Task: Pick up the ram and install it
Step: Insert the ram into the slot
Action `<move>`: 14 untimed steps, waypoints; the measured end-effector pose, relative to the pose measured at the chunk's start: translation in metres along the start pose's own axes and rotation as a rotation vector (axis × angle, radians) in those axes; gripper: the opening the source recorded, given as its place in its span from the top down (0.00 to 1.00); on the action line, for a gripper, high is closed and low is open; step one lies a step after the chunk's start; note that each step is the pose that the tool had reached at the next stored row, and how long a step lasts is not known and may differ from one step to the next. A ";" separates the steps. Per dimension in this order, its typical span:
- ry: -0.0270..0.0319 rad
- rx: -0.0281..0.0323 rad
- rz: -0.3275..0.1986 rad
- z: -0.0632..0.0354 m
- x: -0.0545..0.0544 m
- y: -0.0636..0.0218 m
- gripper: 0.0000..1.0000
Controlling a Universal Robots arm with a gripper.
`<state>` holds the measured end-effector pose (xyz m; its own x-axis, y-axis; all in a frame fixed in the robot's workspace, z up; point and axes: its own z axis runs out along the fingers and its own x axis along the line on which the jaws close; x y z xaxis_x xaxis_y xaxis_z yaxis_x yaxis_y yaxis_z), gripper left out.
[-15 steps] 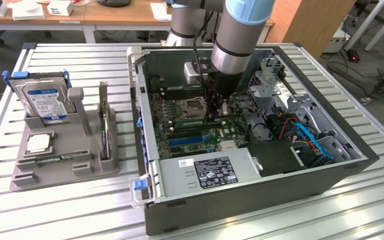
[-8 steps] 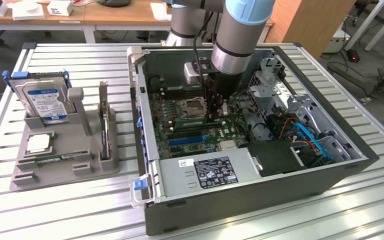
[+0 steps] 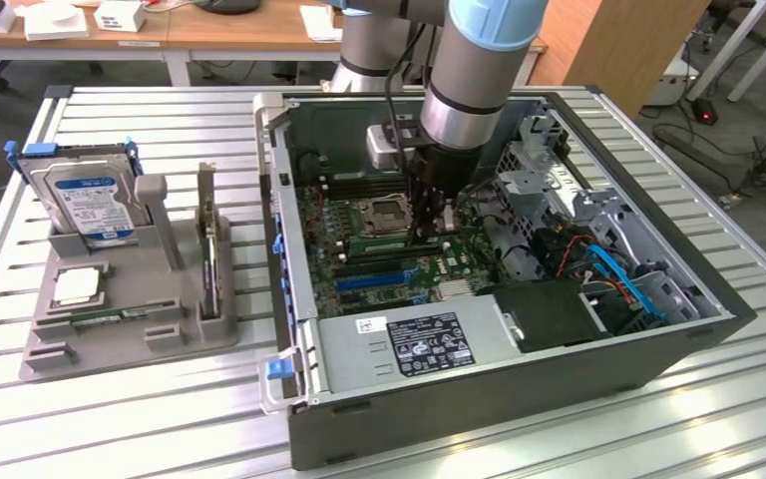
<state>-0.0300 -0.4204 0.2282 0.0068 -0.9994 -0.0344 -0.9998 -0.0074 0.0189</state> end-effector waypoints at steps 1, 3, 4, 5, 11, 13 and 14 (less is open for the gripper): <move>0.0001 0.0011 0.000 0.0000 0.000 0.0002 0.89; -0.0001 0.0023 0.000 0.0001 0.000 0.0001 0.89; -0.0002 0.0024 0.000 0.0001 0.000 0.0001 0.89; -0.0002 0.0024 0.000 0.0001 0.000 0.0001 0.89; 0.0000 0.0037 0.000 0.0001 0.000 0.0010 0.89; 0.0000 0.0039 0.000 0.0001 0.000 0.0012 0.89; 0.0000 0.0039 0.000 0.0001 0.000 0.0012 0.89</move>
<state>-0.0312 -0.4204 0.2282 0.0071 -0.9994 -0.0344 -0.9999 -0.0076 0.0149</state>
